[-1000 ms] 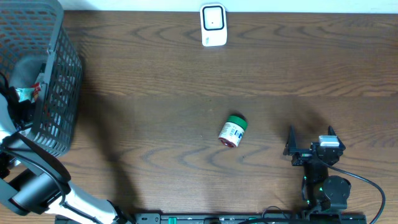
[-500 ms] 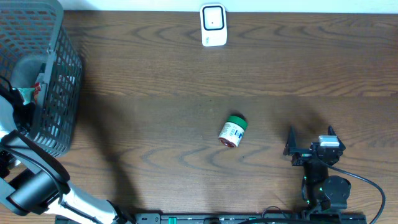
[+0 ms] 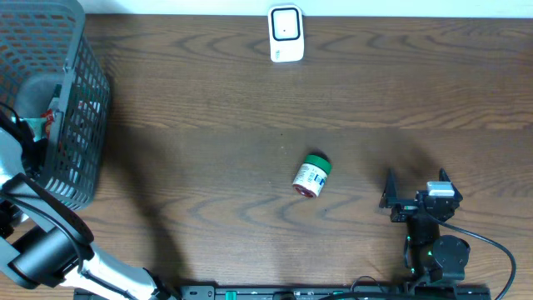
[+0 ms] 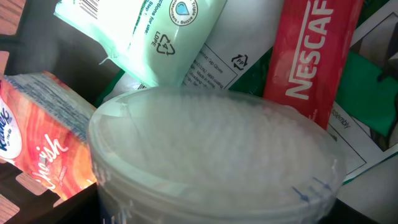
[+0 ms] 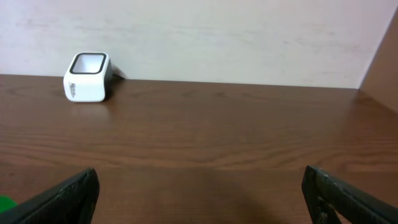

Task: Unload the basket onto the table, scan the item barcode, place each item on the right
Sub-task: 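Reach the left gripper into the basket and grasp the white tub, then lift the white tub out and carry it beside the jar, then set the white tub down left of the jar and release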

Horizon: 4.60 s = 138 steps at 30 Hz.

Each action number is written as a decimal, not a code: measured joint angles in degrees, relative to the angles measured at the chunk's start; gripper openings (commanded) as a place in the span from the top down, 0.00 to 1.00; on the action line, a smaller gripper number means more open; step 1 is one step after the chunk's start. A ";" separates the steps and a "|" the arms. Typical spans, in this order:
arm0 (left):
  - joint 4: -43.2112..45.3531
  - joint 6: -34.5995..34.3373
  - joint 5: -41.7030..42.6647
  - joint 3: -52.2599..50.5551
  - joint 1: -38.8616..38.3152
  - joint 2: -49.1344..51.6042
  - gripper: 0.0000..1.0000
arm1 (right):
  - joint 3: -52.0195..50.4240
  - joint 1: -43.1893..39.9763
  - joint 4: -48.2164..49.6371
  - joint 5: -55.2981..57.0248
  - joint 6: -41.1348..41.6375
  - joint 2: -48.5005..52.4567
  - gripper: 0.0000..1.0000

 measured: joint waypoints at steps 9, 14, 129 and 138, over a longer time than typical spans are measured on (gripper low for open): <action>-0.55 -1.07 0.50 4.98 0.00 -1.27 0.32 | 0.00 0.00 0.00 0.00 0.00 0.02 0.01; 0.33 -1.75 0.72 9.68 0.00 -7.39 0.32 | 0.00 0.00 0.00 0.00 0.00 0.02 0.01; -3.98 -30.01 10.05 1.66 -78.77 3.74 0.08 | 0.00 0.00 0.00 0.00 0.00 0.00 0.01; -3.39 -30.01 10.03 1.66 -78.75 -5.99 0.08 | 0.00 0.00 0.00 0.00 0.00 0.00 0.01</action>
